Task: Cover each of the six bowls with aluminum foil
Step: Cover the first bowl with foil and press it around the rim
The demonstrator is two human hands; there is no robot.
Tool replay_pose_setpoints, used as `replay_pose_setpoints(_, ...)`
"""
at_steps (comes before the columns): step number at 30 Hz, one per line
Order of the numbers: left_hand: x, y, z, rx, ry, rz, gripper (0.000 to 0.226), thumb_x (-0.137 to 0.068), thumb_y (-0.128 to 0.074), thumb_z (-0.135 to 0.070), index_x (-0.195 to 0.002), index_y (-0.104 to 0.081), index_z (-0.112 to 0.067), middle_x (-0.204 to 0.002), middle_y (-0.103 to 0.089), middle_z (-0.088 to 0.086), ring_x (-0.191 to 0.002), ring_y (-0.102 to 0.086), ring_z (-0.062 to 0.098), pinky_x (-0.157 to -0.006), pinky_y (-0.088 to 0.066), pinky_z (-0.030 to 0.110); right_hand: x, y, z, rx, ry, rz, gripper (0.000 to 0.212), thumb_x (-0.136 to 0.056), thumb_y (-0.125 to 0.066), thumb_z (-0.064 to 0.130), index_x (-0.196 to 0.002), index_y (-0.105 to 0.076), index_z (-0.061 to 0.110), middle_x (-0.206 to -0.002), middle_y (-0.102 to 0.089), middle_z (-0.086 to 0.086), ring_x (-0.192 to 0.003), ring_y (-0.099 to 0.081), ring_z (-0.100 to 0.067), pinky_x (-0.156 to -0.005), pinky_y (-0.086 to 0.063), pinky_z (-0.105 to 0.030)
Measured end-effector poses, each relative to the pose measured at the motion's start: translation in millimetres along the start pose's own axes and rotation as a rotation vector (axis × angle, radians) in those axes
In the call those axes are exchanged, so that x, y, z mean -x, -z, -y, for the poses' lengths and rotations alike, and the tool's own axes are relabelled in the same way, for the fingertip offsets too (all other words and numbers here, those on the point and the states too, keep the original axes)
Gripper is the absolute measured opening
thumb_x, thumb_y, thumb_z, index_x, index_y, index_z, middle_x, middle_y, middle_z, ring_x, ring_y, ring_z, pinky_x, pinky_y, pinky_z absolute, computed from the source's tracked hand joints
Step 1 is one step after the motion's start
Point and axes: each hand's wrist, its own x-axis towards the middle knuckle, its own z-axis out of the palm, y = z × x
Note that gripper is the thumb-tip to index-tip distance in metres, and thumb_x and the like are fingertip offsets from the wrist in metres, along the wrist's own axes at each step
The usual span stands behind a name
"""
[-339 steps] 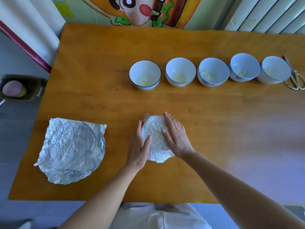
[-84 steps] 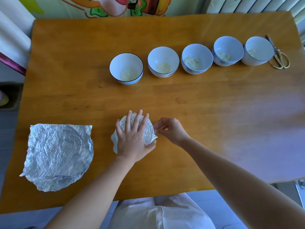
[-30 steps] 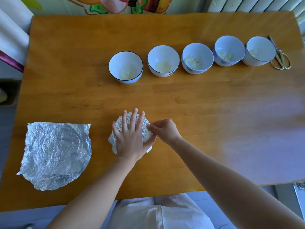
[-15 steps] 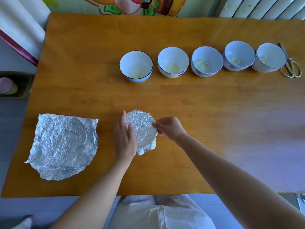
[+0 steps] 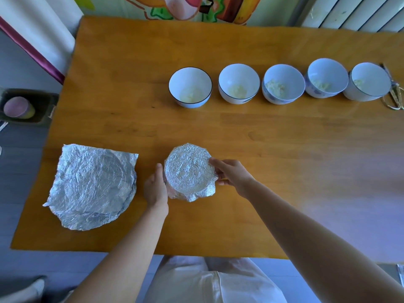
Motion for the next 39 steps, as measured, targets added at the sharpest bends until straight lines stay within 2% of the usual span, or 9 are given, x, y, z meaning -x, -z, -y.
replay_pose_setpoints(3, 1.6, 2.0, -0.5, 0.086, 0.016, 0.055, 0.031, -0.1, -0.053, -0.046, -0.081, -0.063, -0.024, -0.086, -0.067, -0.005, -0.084, -0.063, 0.014, -0.086, -0.048, 0.034, -1.9, 2.7, -3.7, 0.045, -0.042, 0.01, 0.044, -0.084, -0.069, 0.05, -0.095, -0.068, 0.007, -0.081, -0.049, -0.006, -0.066, -0.051, -0.015, -0.074, -0.055, -0.031)
replay_pose_setpoints(6, -2.6, 6.5, 3.4, 0.117, 0.007, 0.111, 0.039, -0.096, -0.057, -0.05, -0.08, -0.06, -0.014, -0.085, -0.066, 0.001, -0.083, -0.062, 0.02, -0.079, -0.047, 0.036, -3.9, 3.8, -7.0, -0.005, -0.1, 0.054, 0.081, -0.068, -0.076, 0.064, -0.114, -0.065, -0.001, -0.089, -0.053, -0.008, -0.074, -0.054, -0.018, -0.072, -0.055, -0.031)
replay_pose_setpoints(8, -5.8, 8.0, 6.9, 0.117, -0.006, 0.12, 0.038, -0.094, -0.059, -0.049, -0.081, -0.059, -0.014, -0.083, -0.065, 0.002, -0.082, -0.061, 0.021, -0.073, -0.046, 0.034, -3.0, 4.1, -6.9, -0.03, -0.122, 0.071, 0.099, -0.05, -0.08, 0.073, -0.111, -0.064, -0.003, -0.088, -0.052, -0.009, -0.077, -0.053, -0.02, -0.065, -0.053, -0.029)
replay_pose_setpoints(13, -5.2, 9.3, 10.2, 0.14, -0.072, 0.119, 0.033, -0.098, -0.059, -0.036, -0.076, -0.056, -0.011, -0.073, -0.063, -0.001, -0.063, -0.061, 0.009, -0.055, -0.046, 0.022, -2.0, 8.7, -5.6, -0.127, -0.135, 0.106, 0.072, -0.057, -0.08, 0.06, -0.102, -0.064, 0.006, -0.076, -0.049, -0.004, -0.065, -0.05, -0.015, -0.056, -0.046, -0.025)
replay_pose_setpoints(16, -7.7, 9.6, 10.8, 0.16, -0.076, 0.137, 0.027, -0.099, -0.058, -0.033, -0.083, -0.063, -0.013, -0.075, -0.07, -0.005, -0.07, -0.066, 0.009, -0.061, -0.052, 0.023, 0.5, 8.2, -3.6, -0.175, -0.162, 0.132, 0.042, -0.076, -0.075, 0.046, -0.092, -0.064, 0.009, -0.078, -0.057, -0.003, -0.063, -0.051, -0.012, -0.05, -0.039, -0.022)
replay_pose_setpoints(19, -7.5, 8.3, 12.1, 0.151, -0.113, 0.134, 0.026, -0.1, -0.056, -0.033, -0.082, -0.063, -0.015, -0.072, -0.071, -0.01, -0.07, -0.067, 0.007, -0.064, -0.052, 0.023, 2.2, 8.5, -3.2, -0.242, -0.206, 0.138, 0.029, -0.083, -0.072, 0.038, -0.08, -0.062, 0.011, -0.063, -0.043, 0.002, -0.049, -0.032, -0.009, -0.041, -0.024, -0.02)
replay_pose_setpoints(24, -9.6, 7.7, 17.6, 0.189, -0.148, 0.13, 0.032, -0.101, -0.054, -0.036, -0.081, -0.06, -0.012, -0.084, -0.062, 0.007, -0.086, -0.055, 0.024, -0.077, -0.044, 0.037, 4.9, 7.6, -6.3, -0.451, -0.277, 0.11, 0.034, -0.081, -0.074, 0.026, -0.05, -0.065, 0.018, -0.05, -0.027, 0.008, -0.04, -0.015, -0.006, -0.034, -0.013, -0.018)
replay_pose_setpoints(35, -5.8, 5.1, 17.3, 0.179, -0.155, 0.138, 0.037, -0.099, -0.053, -0.048, -0.077, -0.063, -0.02, -0.076, -0.069, -0.012, -0.08, -0.061, 0.01, -0.078, -0.049, 0.03, 1.6, 4.5, -18.0, -0.556, -0.232, 0.138, 0.02, -0.07, -0.077, 0.025, -0.071, -0.059, 0.016, -0.063, -0.047, 0.004, -0.045, -0.029, -0.004, -0.034, -0.017, -0.015)
replay_pose_setpoints(39, -10.8, 10.0, 22.1, 0.202, -0.159, 0.155, 0.031, -0.096, -0.058, -0.045, -0.078, -0.061, -0.02, -0.077, -0.063, -0.008, -0.076, -0.057, 0.01, -0.076, -0.046, 0.031, -0.9, 5.4, -22.3, -0.569, -0.215, 0.155, 0.018, -0.073, -0.076, 0.025, -0.063, -0.063, 0.016, -0.065, -0.041, 0.003, -0.047, -0.03, -0.005, -0.035, -0.018, -0.016)
